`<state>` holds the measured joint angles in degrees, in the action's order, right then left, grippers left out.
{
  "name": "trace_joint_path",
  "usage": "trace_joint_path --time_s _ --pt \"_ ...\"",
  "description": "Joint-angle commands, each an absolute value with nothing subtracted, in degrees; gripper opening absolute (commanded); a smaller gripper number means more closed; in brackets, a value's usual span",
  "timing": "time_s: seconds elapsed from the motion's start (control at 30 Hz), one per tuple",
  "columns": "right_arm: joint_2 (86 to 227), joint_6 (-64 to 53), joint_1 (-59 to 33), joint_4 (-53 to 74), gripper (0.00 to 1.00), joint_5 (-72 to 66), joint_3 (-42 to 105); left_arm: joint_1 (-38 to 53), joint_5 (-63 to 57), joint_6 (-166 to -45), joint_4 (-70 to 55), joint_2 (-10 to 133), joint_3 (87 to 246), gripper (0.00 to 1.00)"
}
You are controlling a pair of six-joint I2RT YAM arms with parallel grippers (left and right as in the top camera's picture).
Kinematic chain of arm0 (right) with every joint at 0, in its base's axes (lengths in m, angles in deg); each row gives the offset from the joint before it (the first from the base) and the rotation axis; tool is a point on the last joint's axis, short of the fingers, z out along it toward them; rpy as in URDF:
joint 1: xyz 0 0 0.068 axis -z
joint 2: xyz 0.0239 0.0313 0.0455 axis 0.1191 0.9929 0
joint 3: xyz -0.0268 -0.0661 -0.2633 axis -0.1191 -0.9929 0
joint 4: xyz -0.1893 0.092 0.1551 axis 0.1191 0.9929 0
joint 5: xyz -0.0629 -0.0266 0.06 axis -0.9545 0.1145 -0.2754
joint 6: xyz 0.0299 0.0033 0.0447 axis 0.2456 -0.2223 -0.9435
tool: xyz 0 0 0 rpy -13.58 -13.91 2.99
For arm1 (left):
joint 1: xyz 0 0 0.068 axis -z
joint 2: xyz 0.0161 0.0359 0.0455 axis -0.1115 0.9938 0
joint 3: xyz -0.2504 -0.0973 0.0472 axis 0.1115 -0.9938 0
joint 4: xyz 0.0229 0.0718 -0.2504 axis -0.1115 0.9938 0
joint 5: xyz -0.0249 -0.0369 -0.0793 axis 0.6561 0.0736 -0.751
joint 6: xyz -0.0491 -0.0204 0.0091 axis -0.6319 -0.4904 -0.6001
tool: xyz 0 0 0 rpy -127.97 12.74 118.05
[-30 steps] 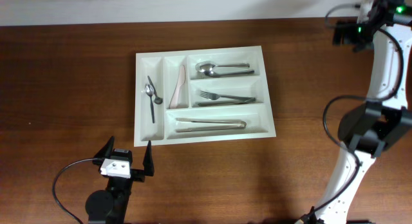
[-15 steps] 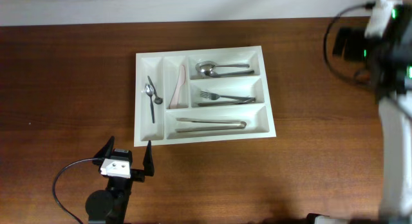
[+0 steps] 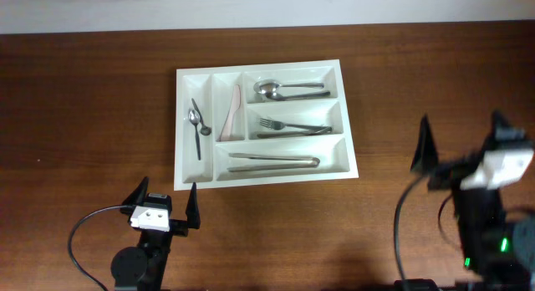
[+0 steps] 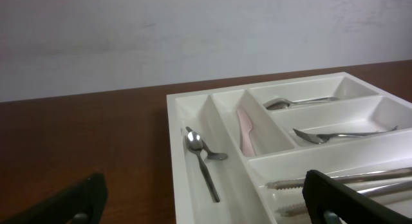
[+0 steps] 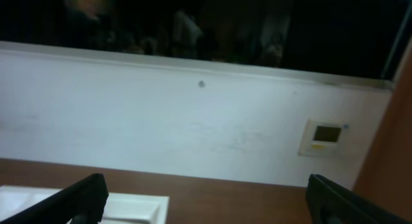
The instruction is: Pack container
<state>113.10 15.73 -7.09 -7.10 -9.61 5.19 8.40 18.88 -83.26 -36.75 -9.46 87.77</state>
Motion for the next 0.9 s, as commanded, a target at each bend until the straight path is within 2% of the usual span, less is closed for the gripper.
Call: trace_joint_path --time_s 0.0,0.2,0.53,0.87 --pt "106.33 14.79 -8.89 -7.47 0.99 -7.99 0.01 8.10 18.90 -82.78 -36.53 -10.01 87.56 0.99" --pt "97.54 14.83 -9.08 -10.62 0.99 -2.72 -5.31 8.10 18.90 -82.78 -36.51 -10.01 87.56 0.99" --pt "90.89 14.81 -9.11 -20.26 0.99 4.10 -16.80 8.10 18.90 -82.78 -36.53 -10.01 87.56 0.99" --pt "86.11 14.81 -9.15 -21.33 0.99 5.28 -25.50 8.10 18.90 -82.78 -36.53 -10.01 87.56 0.99"
